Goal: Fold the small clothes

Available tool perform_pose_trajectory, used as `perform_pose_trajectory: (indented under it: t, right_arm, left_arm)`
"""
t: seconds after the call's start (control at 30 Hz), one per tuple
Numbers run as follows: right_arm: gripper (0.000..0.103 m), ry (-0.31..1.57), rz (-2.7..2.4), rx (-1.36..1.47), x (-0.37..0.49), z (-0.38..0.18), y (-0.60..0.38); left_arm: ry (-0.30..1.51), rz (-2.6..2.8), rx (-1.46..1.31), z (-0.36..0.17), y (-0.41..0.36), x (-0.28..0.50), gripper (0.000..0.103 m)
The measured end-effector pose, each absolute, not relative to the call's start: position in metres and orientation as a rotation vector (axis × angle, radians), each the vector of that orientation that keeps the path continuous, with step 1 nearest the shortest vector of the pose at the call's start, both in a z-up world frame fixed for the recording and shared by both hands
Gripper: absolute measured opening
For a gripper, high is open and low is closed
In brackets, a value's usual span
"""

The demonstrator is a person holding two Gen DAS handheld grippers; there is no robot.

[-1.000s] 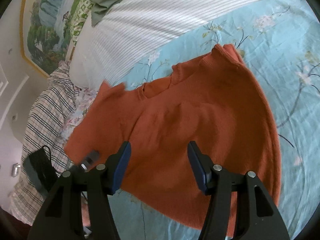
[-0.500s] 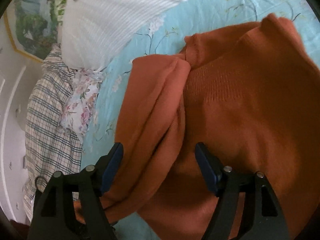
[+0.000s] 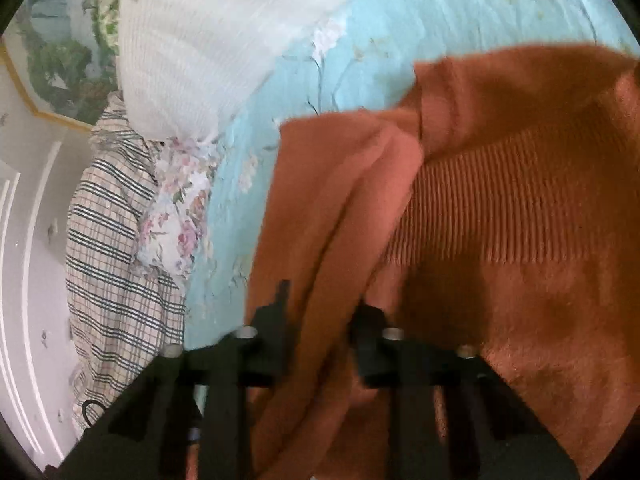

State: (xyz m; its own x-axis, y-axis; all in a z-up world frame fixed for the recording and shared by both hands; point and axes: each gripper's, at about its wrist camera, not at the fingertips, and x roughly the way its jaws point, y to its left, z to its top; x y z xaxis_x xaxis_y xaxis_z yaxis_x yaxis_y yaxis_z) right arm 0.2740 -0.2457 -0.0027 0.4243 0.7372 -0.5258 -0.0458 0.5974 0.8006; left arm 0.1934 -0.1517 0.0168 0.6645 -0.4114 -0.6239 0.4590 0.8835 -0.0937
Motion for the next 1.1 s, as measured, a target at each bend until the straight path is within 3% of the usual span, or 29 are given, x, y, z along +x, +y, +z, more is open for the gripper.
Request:
perform_pose_trajectory:
  t: [0.27, 0.53, 0.9, 1.1]
  right_arm:
    - [0.02, 0.814, 0.511, 0.699, 0.225, 0.06, -0.309]
    - [0.018, 0.916, 0.337, 0.706, 0.203, 0.007, -0.369]
    - [0.016, 0.83, 0.322, 0.657, 0.192, 0.02, -0.377]
    - [0.015, 0.897, 0.242, 0.585, 0.188, -0.001, -0.381]
  left_arm:
    - [0.61, -0.593, 0.111, 0.05, -0.2, 0.184, 0.006]
    - [0.727, -0.706, 0.18, 0.011, -0.278, 0.198, 0.006]
    - [0.688, -0.727, 0.169, 0.02, -0.283, 0.196, 0.006]
    - [0.759, -0.76, 0.222, -0.012, -0.297, 0.202, 0.007]
